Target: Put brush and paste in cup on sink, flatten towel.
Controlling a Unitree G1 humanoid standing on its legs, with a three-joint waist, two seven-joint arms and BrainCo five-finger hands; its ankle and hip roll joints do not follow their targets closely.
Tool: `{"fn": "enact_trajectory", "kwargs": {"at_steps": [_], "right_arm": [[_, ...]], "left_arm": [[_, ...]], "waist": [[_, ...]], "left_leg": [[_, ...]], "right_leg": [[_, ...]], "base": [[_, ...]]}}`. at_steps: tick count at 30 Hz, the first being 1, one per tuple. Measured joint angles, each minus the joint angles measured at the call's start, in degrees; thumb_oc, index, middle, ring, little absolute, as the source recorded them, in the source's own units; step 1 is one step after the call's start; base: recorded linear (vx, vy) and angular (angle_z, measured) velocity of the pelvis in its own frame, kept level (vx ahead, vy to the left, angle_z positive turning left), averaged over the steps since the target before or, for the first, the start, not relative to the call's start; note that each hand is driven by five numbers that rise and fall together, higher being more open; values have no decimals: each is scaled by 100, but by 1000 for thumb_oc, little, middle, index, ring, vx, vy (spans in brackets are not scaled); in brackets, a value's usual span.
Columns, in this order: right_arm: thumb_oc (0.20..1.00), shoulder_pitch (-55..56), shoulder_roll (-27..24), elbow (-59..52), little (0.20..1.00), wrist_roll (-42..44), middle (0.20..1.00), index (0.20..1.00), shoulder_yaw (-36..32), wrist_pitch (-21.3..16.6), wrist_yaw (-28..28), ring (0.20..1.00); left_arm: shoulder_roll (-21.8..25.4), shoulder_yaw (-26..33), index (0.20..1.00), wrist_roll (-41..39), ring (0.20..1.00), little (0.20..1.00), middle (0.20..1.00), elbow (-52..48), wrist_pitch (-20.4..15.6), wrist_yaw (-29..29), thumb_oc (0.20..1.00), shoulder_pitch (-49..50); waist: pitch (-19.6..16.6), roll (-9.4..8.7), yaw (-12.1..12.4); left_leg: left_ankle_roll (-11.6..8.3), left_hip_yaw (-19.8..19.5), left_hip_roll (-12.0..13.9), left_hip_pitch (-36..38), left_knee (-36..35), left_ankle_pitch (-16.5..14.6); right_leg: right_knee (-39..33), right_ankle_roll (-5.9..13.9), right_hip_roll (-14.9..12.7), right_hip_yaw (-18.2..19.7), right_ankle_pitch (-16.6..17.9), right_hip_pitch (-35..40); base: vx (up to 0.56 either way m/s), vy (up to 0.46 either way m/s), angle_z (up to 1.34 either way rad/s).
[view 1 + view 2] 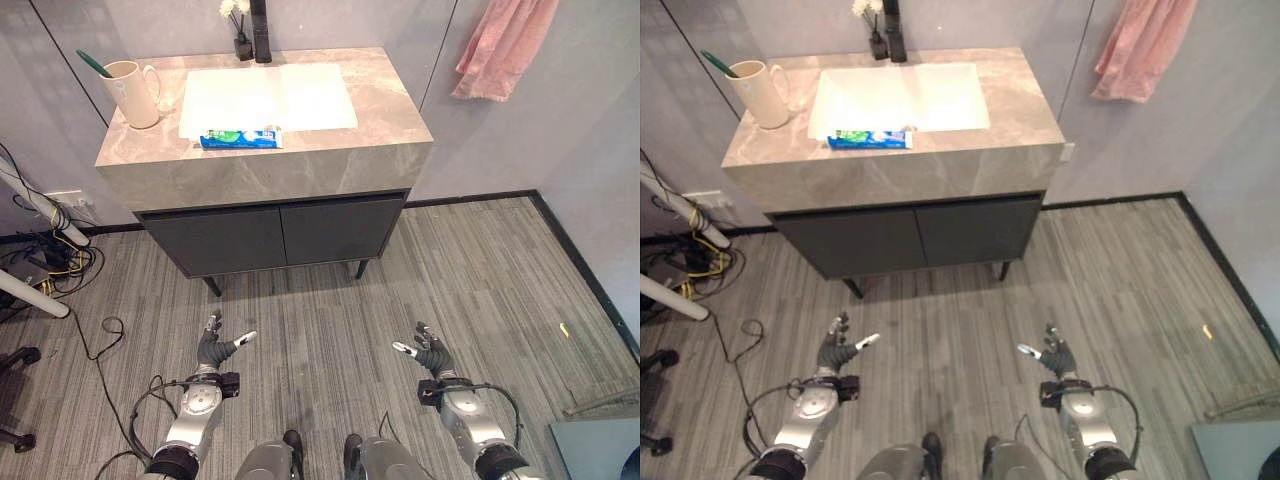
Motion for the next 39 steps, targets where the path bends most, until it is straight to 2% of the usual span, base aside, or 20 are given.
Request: {"fn": "enact_trajectory", "kwargs": {"at_steps": [7, 12, 15, 18, 19, 20, 22, 23, 25, 26, 28, 30, 32, 33, 34, 35, 36, 37, 38, 39], "right_arm": [[1000, 11, 39, 31, 1000, 118, 1000, 1000, -109, -1, 2, 1000], [1000, 157, 31, 122, 1000, 221, 1000, 1000, -149, -1, 2, 1000], [1000, 302, 28, 195, 1000, 221, 1000, 1000, -154, 3, 6, 1000], [1000, 505, 15, 229, 1000, 219, 1000, 1000, -159, 3, 10, 1000], [1000, 601, 17, 230, 1000, 221, 1000, 1000, -169, 3, 10, 1000], [1000, 645, 34, 262, 1000, 223, 1000, 1000, -236, -4, 22, 1000], [1000, 646, 32, 337, 1000, 225, 1000, 1000, -346, -3, 5, 1000], [1000, 661, 15, 380, 1000, 232, 1000, 1000, -377, -5, -6, 1000], [1000, 669, 25, 432, 1000, 269, 1000, 1000, -370, -5, -9, 1000], [1000, 688, 34, 460, 1000, 315, 1000, 1000, -370, -5, -13, 1000], [1000, 732, 64, 537, 1000, 340, 1000, 1000, -371, -5, -20, 1000], [1000, 729, 103, 540, 1000, 332, 1000, 1000, -370, -5, -29, 1000], [1000, 796, 120, 538, 1000, 326, 1000, 1000, -370, -5, -28, 1000], [1000, 853, 109, 569, 1000, 322, 1000, 1000, -373, -4, -34, 1000], [1000, 836, 45, 585, 1000, 317, 1000, 1000, -368, -4, -42, 1000], [1000, 787, -30, 623, 1000, 309, 1000, 1000, -360, -4, -55, 1000], [1000, 710, -65, 629, 1000, 303, 1000, 1000, -360, -1, -82, 1000], [1000, 617, -96, 620, 1000, 290, 1000, 1000, -355, 1, -82, 1000], [1000, 488, -170, 555, 1000, 205, 1000, 1000, -346, -4, -82, 1000], [1000, 447, -233, 499, 1000, 169, 1000, 1000, -346, -4, -77, 1000]], "left_arm": [[46, -3, 1000, 131, 1000, 1000, 1000, 0, 1, -54, 1000, 79], [41, -87, 1000, 237, 1000, 1000, 1000, 0, 5, -120, 1000, 191], [46, -119, 1000, 366, 1000, 1000, 1000, 1, 17, -140, 1000, 217], [46, -122, 1000, 415, 1000, 1000, 1000, 1, 28, -159, 1000, 368], [47, -117, 1000, 415, 1000, 1000, 1000, 1, 39, -162, 1000, 440], [44, -110, 1000, 413, 1000, 1000, 1000, 2, 44, -159, 1000, 452], [48, -107, 1000, 410, 1000, 1000, 1000, 52, 59, -158, 1000, 431], [38, -126, 1000, 404, 1000, 1000, 1000, 61, 77, -157, 1000, 427], [37, -126, 1000, 403, 1000, 1000, 1000, 66, 76, -156, 1000, 401], [40, -132, 1000, 402, 1000, 1000, 1000, 81, 75, -156, 1000, 371], [30, -139, 1000, 391, 1000, 1000, 1000, 195, 72, -151, 1000, 310], [32, -140, 1000, 390, 1000, 1000, 1000, 305, 73, -142, 1000, 318], [33, -157, 1000, 390, 1000, 1000, 1000, 293, 71, -144, 1000, 405], [-4, -174, 1000, 387, 1000, 1000, 1000, 327, 73, -141, 1000, 449], [-92, -174, 1000, 386, 1000, 1000, 1000, 328, 72, -142, 1000, 474], [-194, -175, 1000, 375, 1000, 1000, 1000, 312, 69, -139, 1000, 493], [-233, -178, 1000, 351, 1000, 1000, 1000, 300, 70, -140, 1000, 479], [-259, -173, 1000, 341, 1000, 1000, 1000, 302, 70, -142, 1000, 465], [-278, -179, 1000, 343, 1000, 1000, 1000, 309, 71, -155, 1000, 407], [-288, -183, 1000, 342, 1000, 1000, 1000, 300, 71, -161, 1000, 342]], "waist": [[-16, 36, 5], [-102, 131, -13], [-129, 140, -66], [-171, 185, -142], [-230, 209, -184], [-247, 201, -214], [-233, 204, -249], [-220, 194, -314], [-204, 165, -342], [-183, 123, -384], [-157, 26, -477], [-135, -53, -477], [-190, -141, -494], [-246, -150, -511], [-301, 21, -548], [-372, 208, -580], [-410, 269, -596], [-414, 316, -593], [-454, 382, -634], [-453, 381, -631]], "left_leg": [[45, -26, -45, 152, -53, -13], [76, -62, -98, 170, -86, -10], [168, -182, -193, 295, -246, 10], [200, -231, -188, 517, -433, 25], [299, -305, -181, 551, -566, 83], [349, -340, -174, 562, -666, 110], [443, -326, -163, 551, -839, 223], [440, -348, -174, 552, -877, 221], [418, -370, -179, 550, -919, 237], [385, -404, -203, 574, -934, 217], [311, -537, -215, 685, -1075, 176], [69, -601, -190, 808, -1111, 15], [-95, -754, -184, 989, -1209, -110], [-249, -906, -110, 1135, -1276, -200], [-403, -998, 106, 1199, -1388, -235], [-462, -1063, 330, 1318, -1509, -224], [-528, -1096, 496, 1415, -1556, -220], [-546, -1093, 581, 1441, -1556, -207], [-667, -1095, 737, 1423, -1464, -167], [-799, -1098, 779, 1393, -1347, -82]], "right_leg": [[-91, 27, -37, -13, 22, 183], [72, 50, -103, -55, 31, 158], [859, 105, -240, -59, 89, -137], [1612, 136, -304, -35, 411, -439], [1752, 176, -271, 21, 461, -644], [1565, 265, -221, 181, 415, -727], [862, 334, -321, 168, 498, -931], [360, 555, -364, 198, 631, -1039], [-321, 812, -383, 418, 852, -1111], [-517, 835, -385, 478, 964, -1213], [-1751, 965, -391, 640, 1397, -1243], [-2284, 926, -431, 588, 1551, -1215], [-2176, 929, -502, 546, 1547, -1113], [-2090, 864, -458, 524, 1830, -1004], [-1954, 850, -297, 424, 1929, -1013], [-1829, 782, -81, 311, 1968, -1009], [-1691, 412, 86, 262, 2077, -1005], [-1630, 234, 158, 209, 1996, -1001], [-1584, -24, 281, 50, 1945, -967], [-1592, -83, 314, 11, 1903, -904]], "base": [[20, 102, 2], [38, 121, 6], [34, 131, 21], [74, 62, 9], [112, 2, 7], [150, -27, 5], [142, -71, 0], [113, -48, 0], [118, -45, 8], [183, -66, 19], [305, -92, 29], [390, -124, 25], [317, -99, 40], [391, -129, 58], [392, -130, 61], [509, -209, 42], [367, -168, 19], [469, -217, 10], [386, -195, 11], [343, -199, 22]]}}
